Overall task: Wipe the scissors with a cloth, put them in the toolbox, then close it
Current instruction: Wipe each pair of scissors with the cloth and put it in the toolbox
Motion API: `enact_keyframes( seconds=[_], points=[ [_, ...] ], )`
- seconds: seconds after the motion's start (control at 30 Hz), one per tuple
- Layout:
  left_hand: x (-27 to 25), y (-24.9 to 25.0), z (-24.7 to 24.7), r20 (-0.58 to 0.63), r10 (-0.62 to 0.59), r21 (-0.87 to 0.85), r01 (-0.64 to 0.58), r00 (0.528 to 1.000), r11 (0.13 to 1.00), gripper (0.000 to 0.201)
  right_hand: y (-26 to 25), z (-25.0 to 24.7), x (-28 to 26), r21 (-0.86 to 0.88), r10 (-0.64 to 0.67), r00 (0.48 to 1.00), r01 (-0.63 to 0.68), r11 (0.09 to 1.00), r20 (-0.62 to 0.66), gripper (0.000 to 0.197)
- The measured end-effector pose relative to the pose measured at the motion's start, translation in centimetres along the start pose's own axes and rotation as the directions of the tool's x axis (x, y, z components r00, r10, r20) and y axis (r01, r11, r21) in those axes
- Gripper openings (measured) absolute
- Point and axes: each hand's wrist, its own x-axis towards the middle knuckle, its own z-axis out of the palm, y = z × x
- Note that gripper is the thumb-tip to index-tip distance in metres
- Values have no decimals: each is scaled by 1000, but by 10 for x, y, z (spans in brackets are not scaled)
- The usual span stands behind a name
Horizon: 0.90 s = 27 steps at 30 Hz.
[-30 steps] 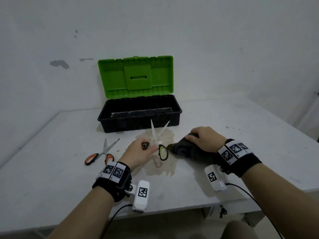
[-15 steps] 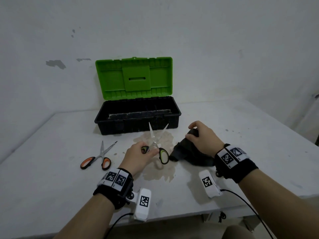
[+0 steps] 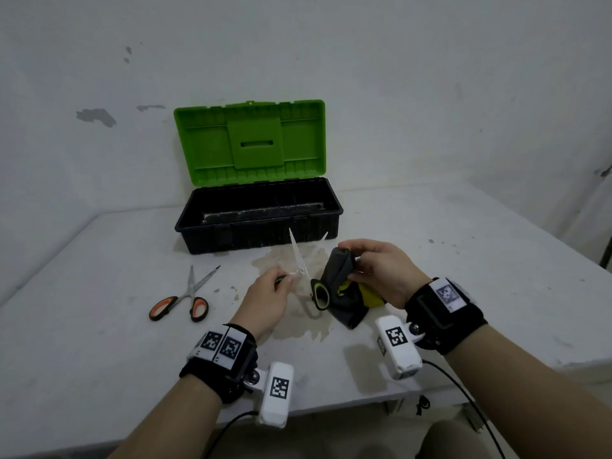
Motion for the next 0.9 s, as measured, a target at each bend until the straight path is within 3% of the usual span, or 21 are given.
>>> enact_keyframes(
  seconds=[0.13, 0.27, 0.4, 0.53, 0.67, 0.77, 0.9],
  points=[
    [0, 1, 5, 6, 26, 10, -26, 1000, 1000, 20, 12, 6, 0, -77, -7, 1000, 8, 997, 9, 34],
    [0, 4, 8, -5, 51, 6, -51, 999, 999, 18, 12, 9, 1, -12, 25, 999, -24, 1000, 40, 26],
    [0, 5, 10, -23, 76, 15, -75, 997, 997, 16, 18, 12, 3, 2, -53, 996, 53, 999, 68, 18],
    [0, 6, 11, -35, 85, 8, -85, 996, 996, 17, 18, 14, 3, 117, -45, 997, 38, 992, 55, 13],
    [0, 5, 13, -45, 103, 15, -102, 994, 995, 16, 24, 13, 5, 62, -70, 992, 63, 996, 107, 15],
    [-1, 6, 16, -43, 133, 16, -133, 990, 991, 15, 24, 17, 5, 1, -94, 995, 94, 996, 31, 14],
    [-4, 9, 20, -52, 169, 1, -169, 984, 986, 14, 26, 22, 10, -87, -126, 988, 118, 989, -92, 34]
  ],
)
